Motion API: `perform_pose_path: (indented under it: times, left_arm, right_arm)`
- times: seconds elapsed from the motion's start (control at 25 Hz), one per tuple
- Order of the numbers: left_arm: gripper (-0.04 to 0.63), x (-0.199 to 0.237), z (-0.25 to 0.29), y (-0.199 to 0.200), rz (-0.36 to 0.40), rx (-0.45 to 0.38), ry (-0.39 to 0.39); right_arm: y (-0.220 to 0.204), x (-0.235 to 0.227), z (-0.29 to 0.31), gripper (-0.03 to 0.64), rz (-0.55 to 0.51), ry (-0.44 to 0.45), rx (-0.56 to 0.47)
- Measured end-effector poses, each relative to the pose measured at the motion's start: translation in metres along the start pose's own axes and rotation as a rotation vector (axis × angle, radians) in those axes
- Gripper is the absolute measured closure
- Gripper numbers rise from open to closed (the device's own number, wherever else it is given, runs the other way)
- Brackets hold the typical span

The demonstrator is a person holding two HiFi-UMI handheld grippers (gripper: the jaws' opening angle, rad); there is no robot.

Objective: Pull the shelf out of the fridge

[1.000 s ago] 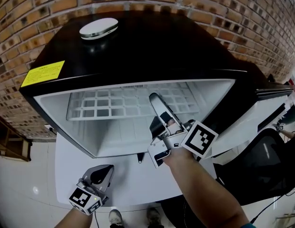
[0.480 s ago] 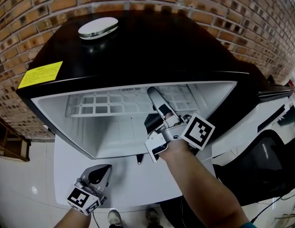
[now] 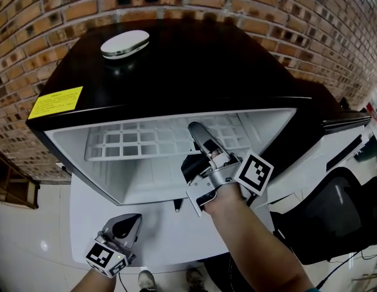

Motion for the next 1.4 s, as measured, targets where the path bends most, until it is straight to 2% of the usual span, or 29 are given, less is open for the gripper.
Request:
perform_pose_path:
  times: [0.92,1.28,1.4]
  left_arm:
    - [0.614,-0.030,-0.023,0.006,0.022,-0.012,-0.009]
    - [0.614,-0.040,-0.045,0.005,-0.025,-0.008,0.036]
    - [0.614,-0.051,-0.054,0.006,-0.016,0.001,0.071]
  right_arm:
    - [-0.050,0.026,-0.077,0.566,0.088,0.009,-0.002]
    - [-0.082,0.025,-0.129,0.592,0.136,0.036,0.015]
    - [-0.086,0.027,-0.151,0.594,0.130,0.044,0.024]
Point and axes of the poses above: the fingertips, and each gripper's own axes: z forward along the fingers, x to its left, y out of its top, the point moved 5 cm from there along -z, backward along the fingers, and after that the axes turned 7 degrees about x, right-handed, at the moved point
